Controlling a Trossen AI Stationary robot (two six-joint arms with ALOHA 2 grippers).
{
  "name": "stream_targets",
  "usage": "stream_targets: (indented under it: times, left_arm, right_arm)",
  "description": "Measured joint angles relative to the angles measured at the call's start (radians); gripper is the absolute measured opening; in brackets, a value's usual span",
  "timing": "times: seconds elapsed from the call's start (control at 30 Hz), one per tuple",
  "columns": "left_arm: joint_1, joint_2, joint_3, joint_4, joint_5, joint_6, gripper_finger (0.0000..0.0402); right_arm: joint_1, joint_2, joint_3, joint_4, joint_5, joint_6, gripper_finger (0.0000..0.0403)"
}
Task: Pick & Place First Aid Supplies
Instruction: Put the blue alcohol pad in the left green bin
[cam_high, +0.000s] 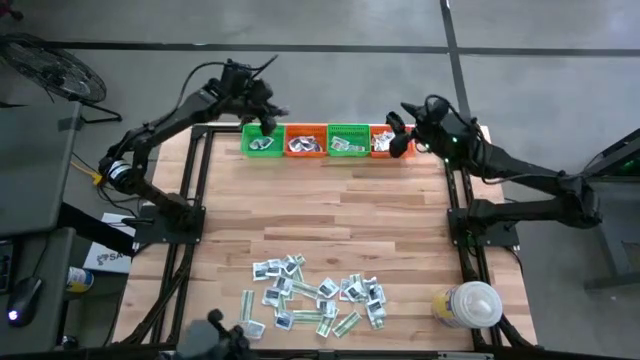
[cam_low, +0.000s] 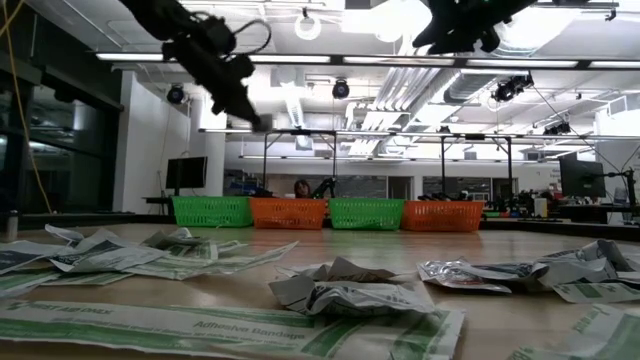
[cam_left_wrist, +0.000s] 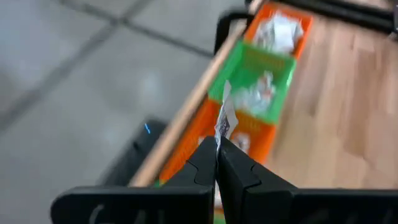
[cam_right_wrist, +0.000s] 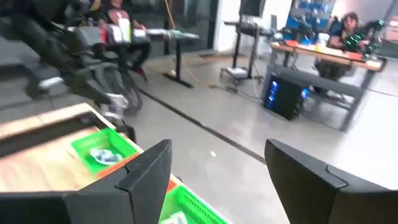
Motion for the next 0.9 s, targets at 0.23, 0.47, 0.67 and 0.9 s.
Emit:
stream_targets:
  times: [0.23, 0.47, 0.67, 0.9]
  left_arm:
    - [0.141, 0.063, 0.000, -0.146, 0.098, 0.014, 0.0000]
    - [0.185, 0.184, 0.000, -0.262, 0.180, 0.071, 0.0000]
    - [0.183, 0.262, 0.000, -0.299, 0.099, 0.110, 0.0000]
    - [0.183, 0.315, 0.000, -0.293, 0.088, 0.105, 0.0004]
  right_arm:
    - [-0.070, 0.104, 0.082, -0.033, -0.001, 0.003, 0.0252]
    - [-0.121, 0.180, 0.110, -0.026, -0.042, 0.022, 0.0252]
    - [-0.154, 0.190, 0.115, -0.011, -0.042, 0.054, 0.0252]
    - [-0.185, 0.190, 0.115, -0.004, -0.080, 0.054, 0.0252]
